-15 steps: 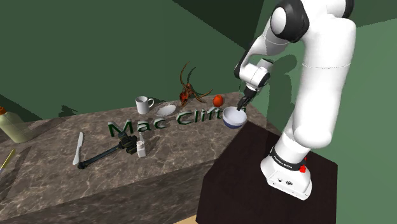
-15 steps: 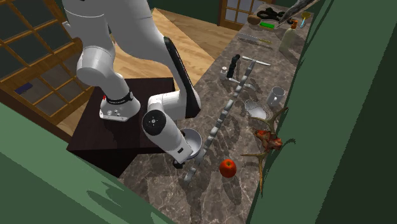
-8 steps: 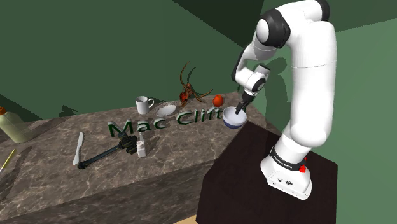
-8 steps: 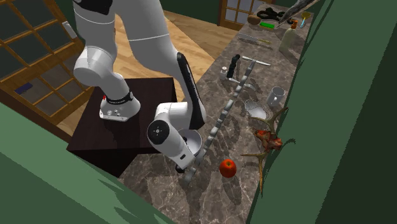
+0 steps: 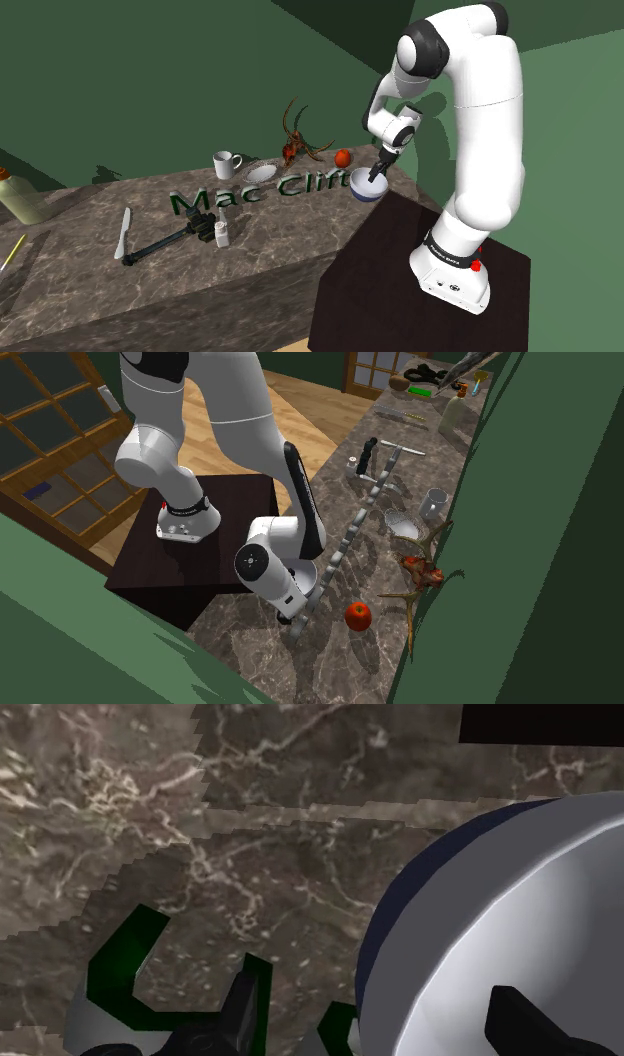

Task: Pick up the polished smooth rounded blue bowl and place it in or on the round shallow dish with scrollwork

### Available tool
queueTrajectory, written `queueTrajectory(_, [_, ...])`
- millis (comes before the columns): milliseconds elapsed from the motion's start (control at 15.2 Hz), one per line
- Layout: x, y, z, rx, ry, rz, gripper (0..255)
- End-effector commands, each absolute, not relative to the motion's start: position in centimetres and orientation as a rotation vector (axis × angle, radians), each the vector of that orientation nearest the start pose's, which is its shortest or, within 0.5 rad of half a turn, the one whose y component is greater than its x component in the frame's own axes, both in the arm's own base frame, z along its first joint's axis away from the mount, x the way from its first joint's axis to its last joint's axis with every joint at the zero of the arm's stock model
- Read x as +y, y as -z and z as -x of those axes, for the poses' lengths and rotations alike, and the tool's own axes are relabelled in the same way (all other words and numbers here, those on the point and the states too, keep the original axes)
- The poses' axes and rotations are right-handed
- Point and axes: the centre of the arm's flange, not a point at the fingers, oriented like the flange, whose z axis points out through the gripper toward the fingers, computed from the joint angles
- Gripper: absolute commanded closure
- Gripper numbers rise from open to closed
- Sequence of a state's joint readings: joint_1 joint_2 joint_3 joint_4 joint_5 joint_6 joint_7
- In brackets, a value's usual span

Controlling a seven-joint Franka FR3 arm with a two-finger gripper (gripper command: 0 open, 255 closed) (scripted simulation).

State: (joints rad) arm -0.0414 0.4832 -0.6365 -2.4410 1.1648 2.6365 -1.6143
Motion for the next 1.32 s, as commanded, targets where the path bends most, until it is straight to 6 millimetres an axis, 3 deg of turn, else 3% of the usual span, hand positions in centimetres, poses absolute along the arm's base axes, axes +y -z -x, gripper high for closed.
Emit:
queueTrajectory(0, [-32.2, -13.7, -31.2, 0.135, 0.249, 3.018, 0])
queueTrajectory(66, [-32.2, -13.7, -31.2, 0.135, 0.249, 3.018, 255])
queueTrajectory(660, [-32.2, -13.7, -31.2, 0.135, 0.249, 3.018, 255])
queueTrajectory(1254, [-32.2, -18.5, -31.2, 0.135, 0.249, 3.018, 255])
